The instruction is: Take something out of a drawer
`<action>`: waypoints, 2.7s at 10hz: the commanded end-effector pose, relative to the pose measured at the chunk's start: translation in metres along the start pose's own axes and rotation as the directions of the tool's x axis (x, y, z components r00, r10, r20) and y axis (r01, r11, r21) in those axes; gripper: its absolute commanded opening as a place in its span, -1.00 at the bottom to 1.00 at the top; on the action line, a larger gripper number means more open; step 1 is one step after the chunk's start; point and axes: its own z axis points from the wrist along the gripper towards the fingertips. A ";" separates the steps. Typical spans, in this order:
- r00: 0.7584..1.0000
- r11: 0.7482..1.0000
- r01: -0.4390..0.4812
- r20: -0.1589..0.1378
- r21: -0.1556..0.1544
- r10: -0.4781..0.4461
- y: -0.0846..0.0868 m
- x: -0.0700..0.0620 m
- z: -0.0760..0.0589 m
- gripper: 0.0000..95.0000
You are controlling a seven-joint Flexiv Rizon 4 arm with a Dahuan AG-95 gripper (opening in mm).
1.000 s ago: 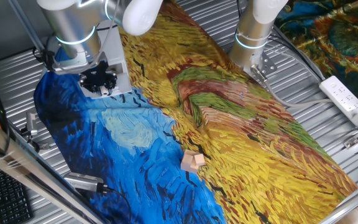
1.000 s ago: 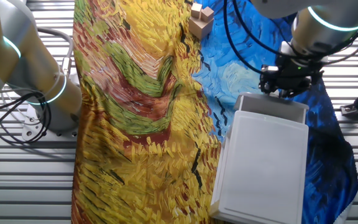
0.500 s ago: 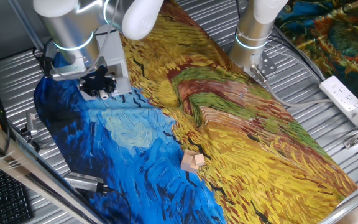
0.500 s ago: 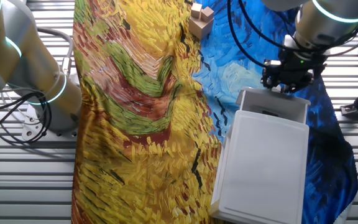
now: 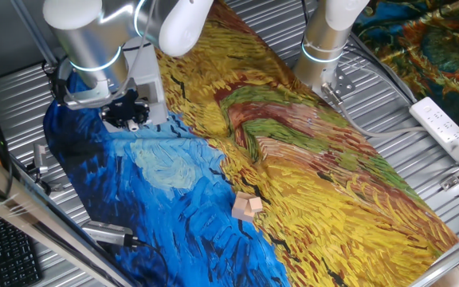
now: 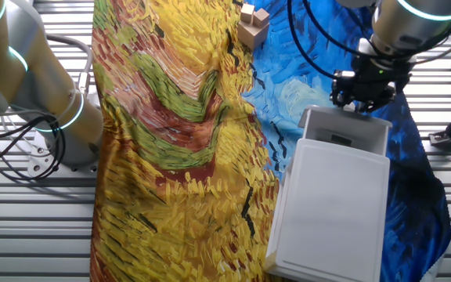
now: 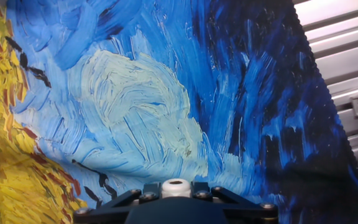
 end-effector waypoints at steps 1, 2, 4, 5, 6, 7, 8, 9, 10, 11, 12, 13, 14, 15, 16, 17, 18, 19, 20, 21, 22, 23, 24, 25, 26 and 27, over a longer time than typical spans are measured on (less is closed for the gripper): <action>1.000 1.000 -0.004 -0.002 -0.001 0.004 -0.001 -0.003 -0.001 -1.00; 1.000 1.000 -0.006 -0.003 -0.001 0.006 -0.002 -0.006 -0.002 -1.00; 1.000 1.000 -0.008 -0.006 -0.001 0.008 -0.001 -0.009 0.000 -1.00; 1.000 1.000 -0.008 -0.010 0.000 0.008 -0.001 -0.011 0.001 -1.00; 1.000 1.000 -0.008 -0.011 0.000 0.008 -0.001 -0.013 0.002 -1.00; 1.000 1.000 -0.012 -0.013 0.001 0.012 -0.001 -0.016 0.002 -1.00; 1.000 1.000 -0.015 -0.015 0.001 0.015 -0.001 -0.018 0.002 -1.00; 1.000 1.000 -0.015 -0.020 0.000 0.015 -0.002 -0.021 0.002 -1.00; 1.000 1.000 -0.018 -0.023 0.000 0.018 -0.003 -0.022 0.002 -1.00; 1.000 1.000 -0.019 -0.023 0.000 0.019 -0.003 -0.023 0.002 -1.00; 0.999 1.000 -0.023 -0.022 -0.001 0.023 -0.003 -0.025 0.001 -1.00; 0.999 1.000 -0.024 -0.023 -0.001 0.024 -0.004 -0.026 0.001 -1.00; 0.999 1.000 -0.025 -0.023 -0.002 0.025 -0.004 -0.027 0.000 -1.00; 0.999 1.000 -0.027 -0.023 -0.002 0.027 -0.005 -0.029 -0.001 -1.00; 0.999 1.000 -0.028 -0.022 -0.003 0.028 -0.005 -0.030 -0.001 -1.00; 0.999 1.000 -0.028 -0.022 -0.003 0.028 -0.005 -0.030 -0.001 -1.00; 0.999 1.000 -0.029 -0.023 -0.003 0.029 -0.005 -0.031 -0.001 -1.00; 0.999 1.000 -0.030 -0.023 -0.003 0.030 -0.005 -0.032 -0.001 -1.00; 0.999 1.000 -0.031 -0.024 -0.002 0.031 -0.005 -0.033 -0.001 -1.00; 0.999 0.999 -0.032 -0.025 -0.002 0.032 -0.005 -0.034 -0.001 -1.00; 0.999 0.999 -0.033 -0.026 -0.002 0.033 -0.005 -0.036 -0.001 -1.00; 0.999 0.999 -0.035 -0.027 -0.002 0.035 -0.006 -0.038 -0.001 -1.00; 0.999 0.999 -0.035 -0.028 -0.003 0.035 -0.006 -0.040 -0.001 -1.00; 0.999 0.999 -0.036 -0.028 -0.003 0.036 -0.007 -0.041 -0.001 -1.00; 0.999 0.999 -0.038 -0.028 -0.003 0.038 -0.007 -0.044 -0.001 -1.00; 0.999 0.999 -0.039 -0.029 -0.004 0.039 -0.008 -0.046 -0.002 -1.00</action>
